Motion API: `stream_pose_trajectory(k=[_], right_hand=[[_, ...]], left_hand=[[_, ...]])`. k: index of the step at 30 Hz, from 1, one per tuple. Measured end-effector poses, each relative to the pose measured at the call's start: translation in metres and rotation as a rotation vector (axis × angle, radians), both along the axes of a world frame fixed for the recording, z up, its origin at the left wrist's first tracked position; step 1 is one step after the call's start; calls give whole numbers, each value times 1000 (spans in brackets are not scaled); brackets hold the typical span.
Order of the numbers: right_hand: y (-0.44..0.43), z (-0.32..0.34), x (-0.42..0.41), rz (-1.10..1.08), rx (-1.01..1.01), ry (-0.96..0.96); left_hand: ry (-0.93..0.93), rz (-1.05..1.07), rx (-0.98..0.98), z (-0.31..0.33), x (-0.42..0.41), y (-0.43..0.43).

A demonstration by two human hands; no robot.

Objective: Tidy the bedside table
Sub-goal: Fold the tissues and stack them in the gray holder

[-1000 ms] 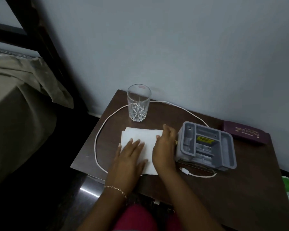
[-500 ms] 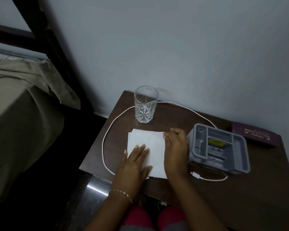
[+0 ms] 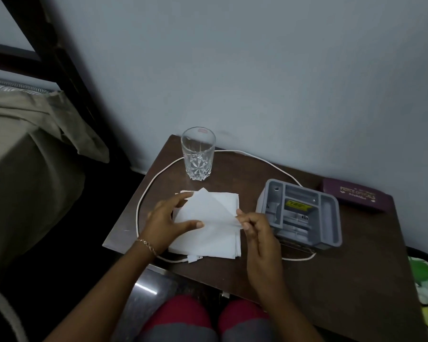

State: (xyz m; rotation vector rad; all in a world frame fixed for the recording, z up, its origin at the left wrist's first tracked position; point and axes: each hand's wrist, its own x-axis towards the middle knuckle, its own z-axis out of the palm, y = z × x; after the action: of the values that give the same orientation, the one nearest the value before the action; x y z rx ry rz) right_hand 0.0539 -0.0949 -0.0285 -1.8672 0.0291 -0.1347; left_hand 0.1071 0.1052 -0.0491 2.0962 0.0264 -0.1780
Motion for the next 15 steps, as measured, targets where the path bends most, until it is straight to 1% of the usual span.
stream_pose_trajectory(k=[3,6,8,10,15], right_hand=[[-1,0,-1,35,-43,8],[3,-1,-3,70,-35,54],[3,-2,-5,82,-41,57],[2,0,-8,85,-83,41],[-3,5,-18,67,-146,84]], left_hand=[[145,-20,-148,17,9,-13],[257,55,-138,24,21,-16],[291,134,-116,24,26,-16],[306,189,-156,26,27,-15],[497,255,-497,27,20,-12]])
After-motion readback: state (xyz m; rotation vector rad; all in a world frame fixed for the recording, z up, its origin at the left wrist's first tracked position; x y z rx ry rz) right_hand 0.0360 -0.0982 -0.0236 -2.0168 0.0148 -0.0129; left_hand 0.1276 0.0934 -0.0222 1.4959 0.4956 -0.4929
